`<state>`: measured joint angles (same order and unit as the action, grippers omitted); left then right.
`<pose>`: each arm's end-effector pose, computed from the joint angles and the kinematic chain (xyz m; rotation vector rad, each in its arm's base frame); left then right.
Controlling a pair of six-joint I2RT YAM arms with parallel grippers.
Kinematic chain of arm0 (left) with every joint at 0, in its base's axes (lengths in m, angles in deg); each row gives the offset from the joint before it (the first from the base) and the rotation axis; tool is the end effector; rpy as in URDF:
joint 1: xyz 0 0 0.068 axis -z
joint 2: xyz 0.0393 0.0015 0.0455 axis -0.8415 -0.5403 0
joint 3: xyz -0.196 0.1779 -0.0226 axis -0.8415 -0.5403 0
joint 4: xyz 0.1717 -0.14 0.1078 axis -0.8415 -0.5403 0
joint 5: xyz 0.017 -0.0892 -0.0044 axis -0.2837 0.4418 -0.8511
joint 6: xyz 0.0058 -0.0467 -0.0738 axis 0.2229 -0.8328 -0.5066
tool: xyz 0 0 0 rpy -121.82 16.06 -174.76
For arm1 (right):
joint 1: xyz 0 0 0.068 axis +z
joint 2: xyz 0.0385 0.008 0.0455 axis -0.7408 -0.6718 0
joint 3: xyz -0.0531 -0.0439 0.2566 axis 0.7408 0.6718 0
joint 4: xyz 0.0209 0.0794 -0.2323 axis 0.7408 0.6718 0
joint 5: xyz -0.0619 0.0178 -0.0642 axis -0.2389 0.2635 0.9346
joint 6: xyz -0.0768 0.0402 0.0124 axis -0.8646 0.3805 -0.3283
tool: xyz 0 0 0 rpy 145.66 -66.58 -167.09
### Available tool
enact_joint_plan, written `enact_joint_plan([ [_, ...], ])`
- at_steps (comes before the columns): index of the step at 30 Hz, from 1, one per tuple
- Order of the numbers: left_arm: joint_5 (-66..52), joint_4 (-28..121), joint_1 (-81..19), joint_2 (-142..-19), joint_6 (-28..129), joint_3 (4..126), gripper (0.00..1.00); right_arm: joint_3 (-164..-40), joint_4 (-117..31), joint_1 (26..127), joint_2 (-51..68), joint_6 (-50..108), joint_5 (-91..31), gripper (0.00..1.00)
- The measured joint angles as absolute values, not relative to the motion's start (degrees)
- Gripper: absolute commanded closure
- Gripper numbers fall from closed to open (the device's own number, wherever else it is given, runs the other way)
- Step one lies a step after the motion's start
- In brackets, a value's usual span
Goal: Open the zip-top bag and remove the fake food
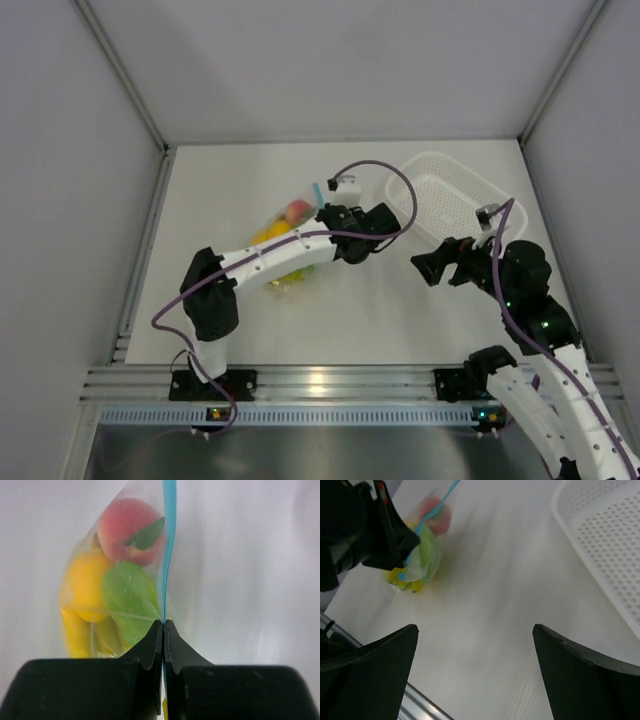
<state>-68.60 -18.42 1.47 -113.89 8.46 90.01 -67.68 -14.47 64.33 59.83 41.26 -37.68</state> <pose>0.2462 -0.2859 0.2541 -0.0569 2.2033 0.3578 0.1384 0.0621 0.3016 -0.1414 1.9105 0.6711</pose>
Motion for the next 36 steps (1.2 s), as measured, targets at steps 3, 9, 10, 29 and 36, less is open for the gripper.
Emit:
enact_joint_plan([
  [3, -69.9, -18.5, 1.3, -109.8, 6.7, 92.8, 1.00, -65.3, -21.3, 64.4, 57.2, 41.7, -45.9, 0.04],
  [9, -72.2, -18.6, 1.3, -103.2, 0.2, 94.4, 1.00, -67.5, -28.4, 71.2, 45.9, 39.3, -50.0, 0.07],
  [10, -72.2, -18.6, 1.3, -102.5, -1.1, 94.4, 1.00, -68.2, -29.0, 73.4, 44.1, 38.5, -49.4, 0.09],
  [29, -67.1, -18.9, 2.0, -97.5, -24.0, 85.9, 1.00, -66.8, -54.9, 96.9, 34.0, 20.7, -27.3, 0.27],
  [36, -66.8, -19.1, 2.8, -94.6, -30.2, 84.1, 1.00, -64.2, -60.1, 96.9, 31.7, 19.8, -27.9, 0.34],
])
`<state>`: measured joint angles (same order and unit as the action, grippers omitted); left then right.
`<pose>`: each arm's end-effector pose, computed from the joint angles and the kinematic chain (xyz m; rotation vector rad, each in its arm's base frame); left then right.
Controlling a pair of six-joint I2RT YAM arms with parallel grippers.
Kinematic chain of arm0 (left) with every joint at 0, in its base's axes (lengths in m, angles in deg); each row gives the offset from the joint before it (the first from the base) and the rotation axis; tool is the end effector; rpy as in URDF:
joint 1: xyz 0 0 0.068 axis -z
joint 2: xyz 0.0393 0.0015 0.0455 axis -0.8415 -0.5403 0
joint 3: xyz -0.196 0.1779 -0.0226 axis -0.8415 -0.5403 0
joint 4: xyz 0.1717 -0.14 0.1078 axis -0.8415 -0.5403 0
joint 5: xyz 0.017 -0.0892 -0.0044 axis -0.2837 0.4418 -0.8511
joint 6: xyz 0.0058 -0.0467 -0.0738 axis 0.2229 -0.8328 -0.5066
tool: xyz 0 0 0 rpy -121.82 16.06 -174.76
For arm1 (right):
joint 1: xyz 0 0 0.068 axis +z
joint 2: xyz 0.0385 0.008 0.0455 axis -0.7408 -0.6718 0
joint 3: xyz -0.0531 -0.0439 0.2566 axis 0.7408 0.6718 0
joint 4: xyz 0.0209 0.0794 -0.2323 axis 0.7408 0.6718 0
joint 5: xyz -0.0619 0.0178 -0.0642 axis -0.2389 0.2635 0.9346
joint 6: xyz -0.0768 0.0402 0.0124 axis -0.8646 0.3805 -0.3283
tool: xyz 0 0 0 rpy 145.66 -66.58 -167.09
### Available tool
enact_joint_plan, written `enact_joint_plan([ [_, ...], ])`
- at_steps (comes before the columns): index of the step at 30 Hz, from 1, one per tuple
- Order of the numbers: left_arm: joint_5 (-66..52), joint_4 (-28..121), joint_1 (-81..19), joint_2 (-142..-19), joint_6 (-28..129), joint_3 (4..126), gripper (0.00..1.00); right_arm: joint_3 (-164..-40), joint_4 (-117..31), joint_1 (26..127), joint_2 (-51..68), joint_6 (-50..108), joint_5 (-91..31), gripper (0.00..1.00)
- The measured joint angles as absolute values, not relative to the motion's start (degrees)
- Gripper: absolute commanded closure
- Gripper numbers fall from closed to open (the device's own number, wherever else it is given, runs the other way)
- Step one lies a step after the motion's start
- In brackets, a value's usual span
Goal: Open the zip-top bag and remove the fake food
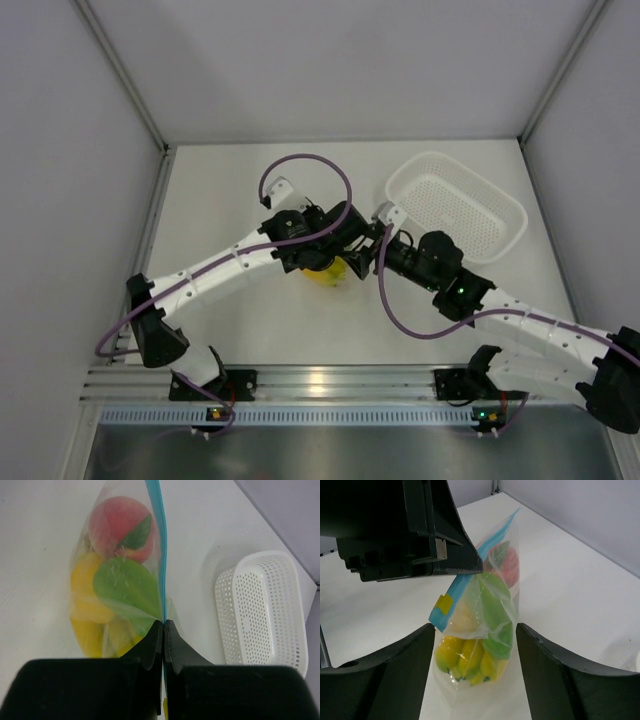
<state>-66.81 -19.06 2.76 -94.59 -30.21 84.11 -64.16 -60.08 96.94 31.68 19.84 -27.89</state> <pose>0.2041 -0.2325 0.3307 -0.8508 1.9858 -0.2867 0.1708 0.2083 0.3007 -0.7902 1.4756 0.6995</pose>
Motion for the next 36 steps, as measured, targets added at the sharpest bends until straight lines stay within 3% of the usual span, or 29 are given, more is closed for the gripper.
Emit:
enact_joint_plan([
  [5, -66.5, -19.1, 3.0, -94.5, -31.9, 84.1, 1.00, -63.9, -64.1, 97.0, 29.6, 19.6, -28.3, 0.51],
  [6, -66.5, -19.1, 3.0, -94.5, -32.1, 84.1, 1.00, -63.9, -64.8, 97.0, 28.8, 19.6, -28.4, 0.61],
  [8, -66.4, -19.1, 3.1, -94.5, -32.5, 84.1, 1.00, -63.9, -65.9, 97.1, 27.0, 19.6, -28.6, 0.69],
  [11, -66.4, -19.1, 3.1, -94.5, -32.6, 84.1, 1.00, -63.9, -66.8, 97.2, 25.1, 19.6, -28.8, 0.77],
  [12, -66.4, -19.1, 3.2, -94.5, -32.6, 84.1, 1.00, -63.9, -67.1, 97.2, 24.7, 19.5, -28.9, 0.89],
  [14, -66.4, -19.1, 3.2, -94.5, -32.5, 84.1, 1.00, -63.9, -67.6, 97.2, 24.2, 19.3, -29.0, 1.00],
  [17, -66.4, -19.2, 3.2, -94.4, -32.3, 84.1, 0.97, -63.9, -68.0, 97.2, 24.0, 19.3, -29.2, 1.00],
  [19, -66.4, -19.2, 3.2, -94.4, -31.9, 84.1, 0.84, -63.9, -68.0, 97.2, 24.1, 19.2, -29.2, 1.00],
  [20, -66.4, -19.2, 3.2, -94.3, -31.7, 84.1, 0.65, -63.9, -68.0, 97.2, 24.2, 19.2, -29.4, 1.00],
  [23, -66.7, -19.0, 3.4, -93.5, -30.4, 84.1, 0.34, -63.9, -67.9, 97.2, 25.2, 18.8, -29.7, 1.00],
  [24, -66.7, -19.0, 3.5, -93.2, -30.0, 84.1, 0.20, -63.9, -67.8, 97.2, 25.6, 18.5, -29.8, 1.00],
  [25, -66.8, -19.0, 3.5, -92.8, -29.2, 84.1, 0.16, -63.9, -67.5, 97.2, 25.8, 18.2, -29.9, 1.00],
  [32, -68.3, -12.9, 3.1, -90.6, -11.2, 84.8, 0.09, -67.6, -58.5, 97.1, 27.3, 14.2, -31.4, 1.00],
  [36, -59.4, 1.2, -0.6, -86.5, 8.2, 81.4, 0.11, -70.1, -52.4, 96.7, 29.0, 12.0, -32.7, 1.00],
])
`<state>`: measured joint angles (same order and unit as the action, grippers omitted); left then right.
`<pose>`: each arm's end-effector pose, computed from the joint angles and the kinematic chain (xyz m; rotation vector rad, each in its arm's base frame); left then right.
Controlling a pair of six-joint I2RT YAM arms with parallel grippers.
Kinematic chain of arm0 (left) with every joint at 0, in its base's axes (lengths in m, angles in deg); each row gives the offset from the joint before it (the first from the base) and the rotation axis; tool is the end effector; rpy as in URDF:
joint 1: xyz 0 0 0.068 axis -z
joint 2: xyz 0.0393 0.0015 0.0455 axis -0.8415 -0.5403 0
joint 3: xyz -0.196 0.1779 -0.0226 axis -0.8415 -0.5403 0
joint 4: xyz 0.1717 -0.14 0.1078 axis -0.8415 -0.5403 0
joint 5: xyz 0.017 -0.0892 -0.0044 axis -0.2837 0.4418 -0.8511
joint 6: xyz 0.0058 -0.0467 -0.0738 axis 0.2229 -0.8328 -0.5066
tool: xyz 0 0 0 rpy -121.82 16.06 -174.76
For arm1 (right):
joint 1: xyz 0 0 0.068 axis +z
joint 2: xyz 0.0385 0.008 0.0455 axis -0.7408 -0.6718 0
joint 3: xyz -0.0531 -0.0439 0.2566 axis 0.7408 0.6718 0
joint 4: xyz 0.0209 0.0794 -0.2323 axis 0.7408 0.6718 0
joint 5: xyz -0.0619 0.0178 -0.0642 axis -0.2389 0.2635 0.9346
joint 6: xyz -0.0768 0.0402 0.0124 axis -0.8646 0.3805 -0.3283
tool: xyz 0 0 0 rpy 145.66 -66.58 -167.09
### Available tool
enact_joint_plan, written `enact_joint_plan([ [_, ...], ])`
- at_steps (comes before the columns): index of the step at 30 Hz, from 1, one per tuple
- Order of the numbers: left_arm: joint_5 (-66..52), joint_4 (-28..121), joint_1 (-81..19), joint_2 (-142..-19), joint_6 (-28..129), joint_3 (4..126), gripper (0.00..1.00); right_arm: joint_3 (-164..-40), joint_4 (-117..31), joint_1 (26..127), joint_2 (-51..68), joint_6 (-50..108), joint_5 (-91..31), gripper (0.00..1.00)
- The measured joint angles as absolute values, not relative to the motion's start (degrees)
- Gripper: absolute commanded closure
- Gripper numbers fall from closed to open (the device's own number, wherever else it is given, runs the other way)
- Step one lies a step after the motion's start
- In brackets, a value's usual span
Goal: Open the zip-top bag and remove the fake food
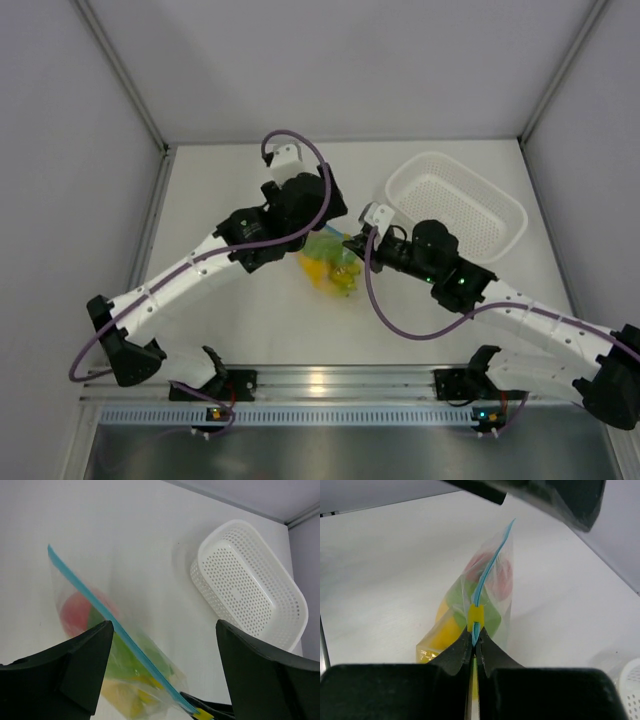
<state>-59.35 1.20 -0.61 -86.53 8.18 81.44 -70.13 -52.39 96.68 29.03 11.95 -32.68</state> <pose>0.2136 -0.2266 0.3805 -0.3646 1.9887 -0.3801 0.1728 0.2185 0.3092 -0.9733 1.4485 0.6498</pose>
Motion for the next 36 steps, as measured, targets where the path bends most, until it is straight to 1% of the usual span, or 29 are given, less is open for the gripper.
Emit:
enact_joint_plan([
  [1, -56.0, 4.6, -2.6, -85.1, 12.4, 79.8, 0.12, -70.6, -51.3, 96.6, 29.4, 11.5, -32.9, 1.00],
  [4, -41.2, 15.4, -11.4, -80.4, 23.4, 73.9, 0.11, -71.9, -48.1, 96.1, 30.6, 10.4, -33.6, 1.00],
  [5, -35.4, 19.1, -14.7, -78.9, 26.6, 71.6, 0.07, -72.2, -47.1, 96.0, 30.9, 10.0, -33.8, 1.00],
  [6, -30.5, 22.0, -17.4, -77.6, 29.6, 69.6, 0.07, -72.5, -46.4, 95.7, 31.2, 9.6, -34.1, 1.00],
  [8, -21.0, 27.9, -22.0, -75.6, 36.0, 65.9, 0.10, -73.3, -44.4, 95.1, 31.5, 9.0, -35.2, 1.00],
  [9, -15.8, 30.6, -23.1, -74.7, 39.4, 64.1, 0.10, -73.8, -43.1, 94.7, 31.5, 8.5, -36.0, 1.00],
  [11, -6.3, 34.5, -23.3, -73.9, 45.0, 61.8, 0.11, -75.1, -40.5, 93.8, 31.5, 7.9, -37.4, 1.00],
  [12, -0.7, 36.7, -23.1, -73.7, 47.7, 60.8, 0.16, -75.8, -39.1, 93.3, 31.5, 7.5, -38.1, 1.00],
  [14, 8.1, 39.1, -23.0, -73.5, 51.8, 59.5, 0.21, -77.1, -36.4, 92.5, 31.6, 6.6, -39.2, 1.00],
  [15, 12.8, 40.0, -23.0, -73.5, 54.0, 59.2, 0.25, -77.6, -35.2, 92.3, 31.6, 6.3, -39.5, 1.00],
  [21, 34.7, 42.2, -23.0, -74.8, 61.9, 60.1, 0.27, -80.7, -29.1, 91.9, 31.6, 5.1, -41.2, 1.00],
  [23, 39.6, 41.0, -23.0, -77.0, 63.9, 62.3, 0.32, -80.9, -28.3, 91.9, 31.7, 5.1, -41.2, 1.00],
  [25, 44.4, 38.8, -23.0, -80.1, 66.4, 64.9, 0.34, -81.1, -27.1, 91.9, 31.9, 5.1, -41.3, 1.00],
  [27, 46.8, 37.4, -23.0, -82.1, 68.0, 65.5, 0.37, -81.4, -26.2, 91.9, 32.1, 5.1, -41.5, 1.00],
  [29, 48.5, 35.6, -23.0, -83.9, 69.2, 65.5, 0.43, -82.1, -24.9, 91.8, 32.1, 5.1, -41.7, 1.00],
  [31, 49.6, 34.7, -23.0, -85.3, 69.9, 65.5, 0.45, -82.3, -24.3, 91.8, 32.3, 5.1, -41.6, 1.00],
  [34, 51.0, 33.2, -23.0, -86.6, 70.5, 65.5, 0.51, -82.3, -23.7, 91.8, 32.7, 5.1, -41.5, 1.00],
  [35, 51.4, 33.2, -23.0, -86.9, 70.6, 65.5, 0.53, -82.3, -23.7, 91.8, 32.8, 5.1, -41.5, 1.00],
  [36, 51.7, 33.2, -23.0, -87.0, 70.6, 65.5, 0.58, -82.3, -23.7, 91.8, 32.8, 5.1, -41.5, 1.00],
])
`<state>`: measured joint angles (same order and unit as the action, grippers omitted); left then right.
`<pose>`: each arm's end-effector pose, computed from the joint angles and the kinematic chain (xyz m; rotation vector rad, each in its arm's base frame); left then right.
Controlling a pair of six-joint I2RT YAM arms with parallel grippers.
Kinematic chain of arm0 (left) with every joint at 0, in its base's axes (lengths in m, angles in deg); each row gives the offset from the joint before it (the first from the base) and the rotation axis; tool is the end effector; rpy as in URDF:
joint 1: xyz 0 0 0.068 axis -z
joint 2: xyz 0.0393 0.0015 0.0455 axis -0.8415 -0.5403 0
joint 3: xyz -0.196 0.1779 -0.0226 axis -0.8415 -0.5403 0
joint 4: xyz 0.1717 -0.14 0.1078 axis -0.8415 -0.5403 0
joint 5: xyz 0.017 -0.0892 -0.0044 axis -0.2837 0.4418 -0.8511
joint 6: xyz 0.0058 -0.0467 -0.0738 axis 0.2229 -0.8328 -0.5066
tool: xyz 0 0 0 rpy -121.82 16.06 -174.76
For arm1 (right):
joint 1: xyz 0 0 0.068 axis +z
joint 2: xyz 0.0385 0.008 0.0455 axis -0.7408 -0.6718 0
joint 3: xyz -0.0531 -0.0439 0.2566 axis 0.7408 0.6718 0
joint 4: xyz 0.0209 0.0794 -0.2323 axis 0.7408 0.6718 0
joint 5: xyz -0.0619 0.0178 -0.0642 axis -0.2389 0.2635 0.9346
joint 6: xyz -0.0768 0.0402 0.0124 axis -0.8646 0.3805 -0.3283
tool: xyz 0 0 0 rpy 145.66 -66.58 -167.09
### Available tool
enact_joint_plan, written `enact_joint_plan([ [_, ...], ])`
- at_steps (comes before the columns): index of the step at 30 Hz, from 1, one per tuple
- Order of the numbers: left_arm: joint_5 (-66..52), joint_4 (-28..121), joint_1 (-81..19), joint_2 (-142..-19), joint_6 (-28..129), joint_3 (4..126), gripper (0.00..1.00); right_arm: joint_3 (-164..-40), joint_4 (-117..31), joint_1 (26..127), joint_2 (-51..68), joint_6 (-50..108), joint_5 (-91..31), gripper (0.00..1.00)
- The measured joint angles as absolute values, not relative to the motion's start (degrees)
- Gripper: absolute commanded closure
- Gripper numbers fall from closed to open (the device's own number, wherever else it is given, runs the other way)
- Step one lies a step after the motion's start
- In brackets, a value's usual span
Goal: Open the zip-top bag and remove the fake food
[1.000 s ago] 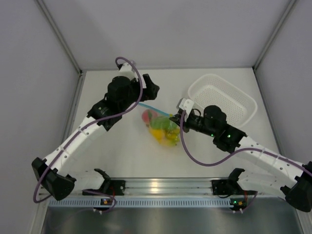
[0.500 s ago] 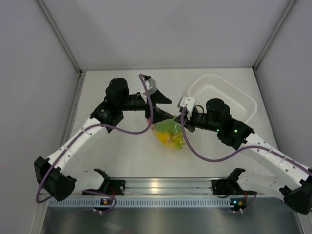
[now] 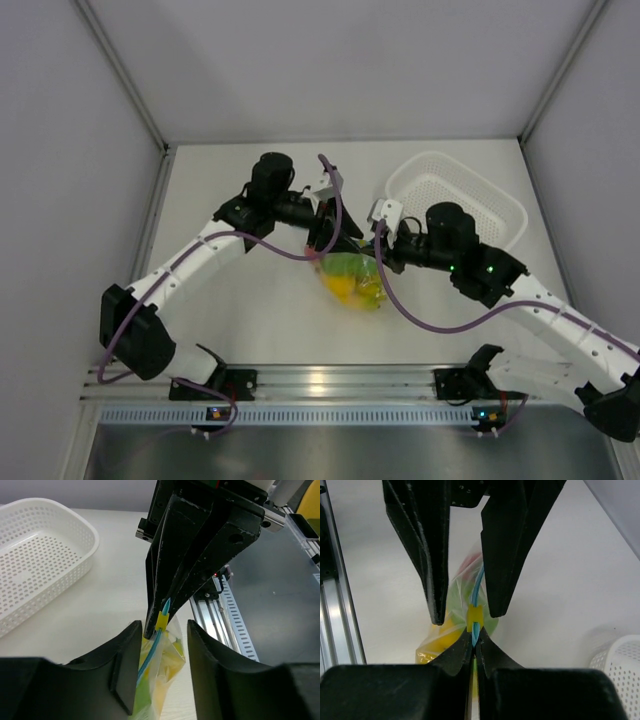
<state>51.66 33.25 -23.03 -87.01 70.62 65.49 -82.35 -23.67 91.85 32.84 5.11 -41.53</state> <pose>0.2224 -0.2378 0.3549 1.3976 1.3385 -1.4045 0.1591 0.1889 0.3346 -1.1808 1.5606 0.6317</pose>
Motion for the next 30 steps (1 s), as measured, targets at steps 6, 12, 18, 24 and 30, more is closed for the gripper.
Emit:
enact_joint_plan([
  [6, 52.7, 33.2, -23.0, -88.9, 70.8, 65.9, 0.70, -82.3, -23.6, 91.8, 32.8, 5.2, -41.3, 1.00],
  [12, 53.2, 32.6, -23.1, -90.3, 70.2, 66.8, 0.92, -82.3, -23.6, 91.6, 32.8, 5.2, -40.7, 1.00],
  [18, 53.3, 31.9, -23.1, -90.9, 69.5, 67.8, 0.88, -82.4, -23.8, 91.5, 32.7, 5.2, -40.2, 1.00],
  [24, 52.7, 31.4, -23.1, -90.9, 69.0, 68.4, 0.82, -82.6, -24.0, 91.5, 32.6, 5.2, -40.0, 1.00],
  [30, 52.0, 30.4, -23.1, -91.1, 67.9, 69.2, 0.80, -82.7, -24.3, 91.5, 32.4, 5.2, -39.9, 1.00],
])
